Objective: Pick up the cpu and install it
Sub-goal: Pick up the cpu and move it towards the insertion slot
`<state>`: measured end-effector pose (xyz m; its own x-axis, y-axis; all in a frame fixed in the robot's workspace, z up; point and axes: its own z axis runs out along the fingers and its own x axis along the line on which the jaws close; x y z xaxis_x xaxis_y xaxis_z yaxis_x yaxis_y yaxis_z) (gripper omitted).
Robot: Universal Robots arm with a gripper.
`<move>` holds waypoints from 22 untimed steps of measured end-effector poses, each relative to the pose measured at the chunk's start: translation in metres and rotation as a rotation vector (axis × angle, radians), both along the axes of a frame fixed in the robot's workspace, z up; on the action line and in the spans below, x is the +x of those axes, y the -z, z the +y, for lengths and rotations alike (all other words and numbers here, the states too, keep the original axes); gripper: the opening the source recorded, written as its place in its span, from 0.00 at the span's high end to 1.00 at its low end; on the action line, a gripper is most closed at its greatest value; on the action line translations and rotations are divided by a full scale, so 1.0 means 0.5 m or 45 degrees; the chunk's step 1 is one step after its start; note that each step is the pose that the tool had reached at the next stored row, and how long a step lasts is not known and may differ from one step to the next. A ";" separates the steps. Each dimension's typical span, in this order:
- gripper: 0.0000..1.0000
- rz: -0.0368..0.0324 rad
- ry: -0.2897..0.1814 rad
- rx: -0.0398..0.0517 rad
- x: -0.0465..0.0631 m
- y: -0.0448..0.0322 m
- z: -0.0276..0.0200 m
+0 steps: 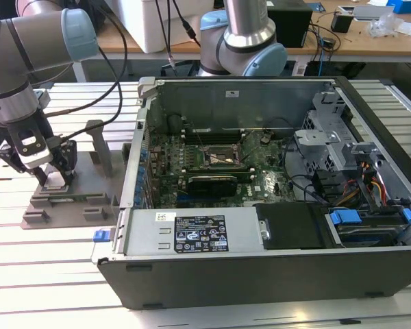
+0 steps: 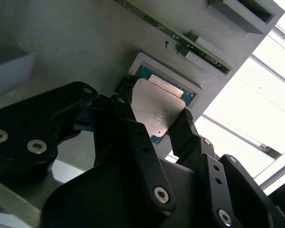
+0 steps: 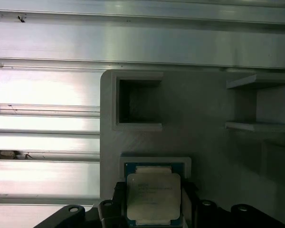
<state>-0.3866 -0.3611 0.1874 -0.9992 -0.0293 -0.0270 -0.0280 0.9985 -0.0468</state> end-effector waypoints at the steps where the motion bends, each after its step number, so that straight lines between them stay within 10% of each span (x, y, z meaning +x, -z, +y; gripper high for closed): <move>1: 0.45 0.0000 0.000 0.000 0.000 0.000 0.0000; 17: 0.45 -0.0007 0.000 0.000 0.000 -0.001 0.0001; 22: 0.45 -0.0001 0.000 -0.001 0.000 -0.024 0.0007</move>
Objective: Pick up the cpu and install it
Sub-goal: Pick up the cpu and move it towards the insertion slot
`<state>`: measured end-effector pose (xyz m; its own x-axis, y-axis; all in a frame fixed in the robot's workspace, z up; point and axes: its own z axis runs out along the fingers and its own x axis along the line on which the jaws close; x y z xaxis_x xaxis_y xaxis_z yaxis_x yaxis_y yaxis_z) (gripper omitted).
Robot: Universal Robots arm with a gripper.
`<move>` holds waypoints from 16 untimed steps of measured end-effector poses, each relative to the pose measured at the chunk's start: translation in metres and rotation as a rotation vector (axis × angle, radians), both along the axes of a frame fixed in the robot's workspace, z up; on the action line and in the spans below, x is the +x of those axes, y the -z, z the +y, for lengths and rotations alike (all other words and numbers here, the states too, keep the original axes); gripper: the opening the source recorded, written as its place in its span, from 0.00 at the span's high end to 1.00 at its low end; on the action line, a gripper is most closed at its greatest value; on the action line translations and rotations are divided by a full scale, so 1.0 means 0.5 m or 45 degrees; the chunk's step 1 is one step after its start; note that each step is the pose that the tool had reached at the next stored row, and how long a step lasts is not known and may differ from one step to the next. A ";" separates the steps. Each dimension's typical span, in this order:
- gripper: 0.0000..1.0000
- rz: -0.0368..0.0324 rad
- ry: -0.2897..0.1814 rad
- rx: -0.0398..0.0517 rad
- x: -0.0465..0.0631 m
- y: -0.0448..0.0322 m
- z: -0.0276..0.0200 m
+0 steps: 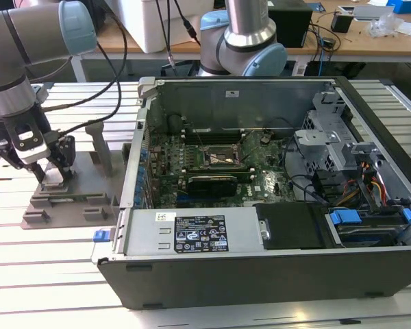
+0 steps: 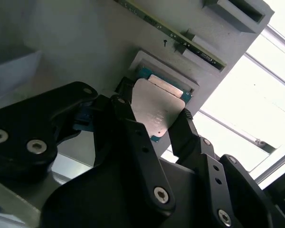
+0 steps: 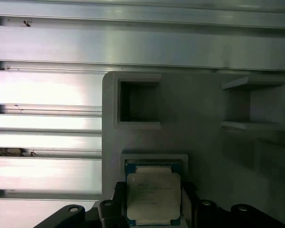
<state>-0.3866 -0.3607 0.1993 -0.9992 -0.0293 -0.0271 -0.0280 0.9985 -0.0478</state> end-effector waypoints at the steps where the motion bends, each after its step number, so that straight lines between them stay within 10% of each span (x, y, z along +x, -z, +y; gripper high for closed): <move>1: 0.45 0.0001 0.000 0.000 0.000 -0.004 0.0001; 16: 0.45 0.0002 0.000 -0.001 0.000 -0.090 0.0031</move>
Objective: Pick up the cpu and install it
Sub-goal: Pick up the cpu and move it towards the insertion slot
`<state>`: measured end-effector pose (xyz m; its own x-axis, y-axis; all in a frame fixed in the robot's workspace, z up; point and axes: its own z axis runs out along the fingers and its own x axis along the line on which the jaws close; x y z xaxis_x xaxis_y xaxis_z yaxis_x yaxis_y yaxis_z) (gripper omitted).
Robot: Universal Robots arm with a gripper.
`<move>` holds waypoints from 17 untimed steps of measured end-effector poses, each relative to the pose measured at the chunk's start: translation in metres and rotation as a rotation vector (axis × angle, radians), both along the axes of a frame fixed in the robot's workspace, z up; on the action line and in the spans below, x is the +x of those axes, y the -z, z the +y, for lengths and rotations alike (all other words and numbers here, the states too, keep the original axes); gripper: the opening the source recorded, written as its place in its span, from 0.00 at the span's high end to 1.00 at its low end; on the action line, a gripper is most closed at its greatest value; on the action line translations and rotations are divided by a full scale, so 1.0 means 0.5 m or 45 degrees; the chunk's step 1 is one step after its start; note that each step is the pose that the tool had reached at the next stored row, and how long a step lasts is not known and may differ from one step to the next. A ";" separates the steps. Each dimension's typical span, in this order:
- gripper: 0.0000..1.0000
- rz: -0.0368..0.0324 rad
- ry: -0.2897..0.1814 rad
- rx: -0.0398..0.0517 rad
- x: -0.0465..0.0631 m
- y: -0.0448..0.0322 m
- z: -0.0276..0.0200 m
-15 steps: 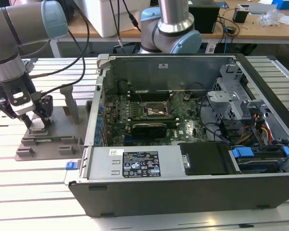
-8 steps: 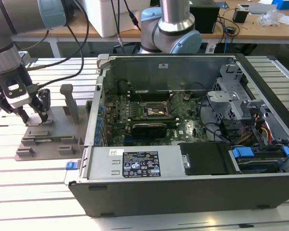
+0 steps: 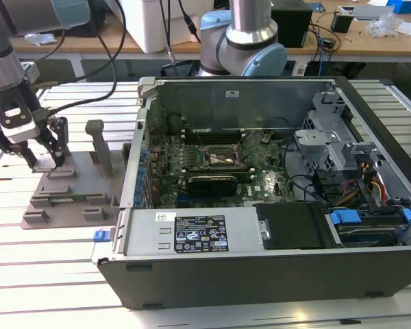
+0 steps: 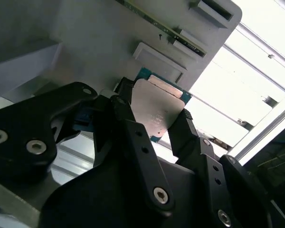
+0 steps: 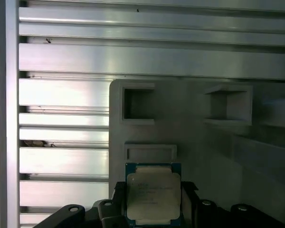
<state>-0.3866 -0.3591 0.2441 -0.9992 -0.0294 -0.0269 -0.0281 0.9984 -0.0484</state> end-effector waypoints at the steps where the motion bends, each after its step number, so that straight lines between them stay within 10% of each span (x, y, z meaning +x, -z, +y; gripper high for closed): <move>1: 0.45 -0.0001 0.000 0.000 0.000 -0.005 0.0003; 17: 0.45 0.0000 0.000 0.000 0.000 -0.097 0.0028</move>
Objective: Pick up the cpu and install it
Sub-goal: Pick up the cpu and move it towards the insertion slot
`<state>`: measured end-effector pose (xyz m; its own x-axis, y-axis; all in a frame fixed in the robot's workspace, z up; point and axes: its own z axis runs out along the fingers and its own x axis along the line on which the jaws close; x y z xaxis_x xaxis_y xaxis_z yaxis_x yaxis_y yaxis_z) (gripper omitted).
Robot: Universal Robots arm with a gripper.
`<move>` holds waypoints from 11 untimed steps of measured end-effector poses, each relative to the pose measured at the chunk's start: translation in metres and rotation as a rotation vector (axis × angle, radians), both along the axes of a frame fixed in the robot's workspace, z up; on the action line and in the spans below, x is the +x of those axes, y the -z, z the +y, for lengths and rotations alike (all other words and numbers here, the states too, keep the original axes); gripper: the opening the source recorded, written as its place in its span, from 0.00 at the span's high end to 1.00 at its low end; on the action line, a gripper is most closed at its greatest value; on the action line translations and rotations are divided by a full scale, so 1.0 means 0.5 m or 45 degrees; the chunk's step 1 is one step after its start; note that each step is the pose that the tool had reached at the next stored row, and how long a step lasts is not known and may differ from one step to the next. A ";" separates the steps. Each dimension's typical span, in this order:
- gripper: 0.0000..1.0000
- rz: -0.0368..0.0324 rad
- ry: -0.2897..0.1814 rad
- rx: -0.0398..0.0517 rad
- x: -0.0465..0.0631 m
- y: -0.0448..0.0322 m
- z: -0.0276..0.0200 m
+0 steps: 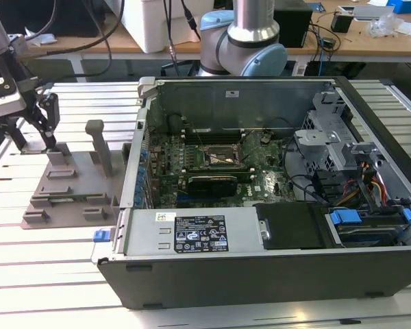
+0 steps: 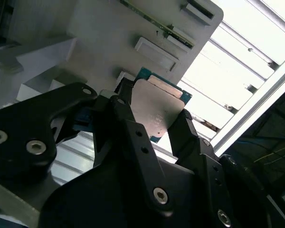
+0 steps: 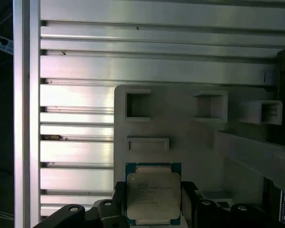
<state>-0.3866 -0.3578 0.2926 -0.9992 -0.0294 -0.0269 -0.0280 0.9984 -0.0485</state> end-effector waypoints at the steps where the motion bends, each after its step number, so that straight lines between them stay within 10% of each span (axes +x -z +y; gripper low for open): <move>1: 0.45 -0.0001 0.000 0.000 0.000 -0.006 0.0003; 11: 0.45 -0.0001 0.000 -0.002 0.000 -0.077 0.0027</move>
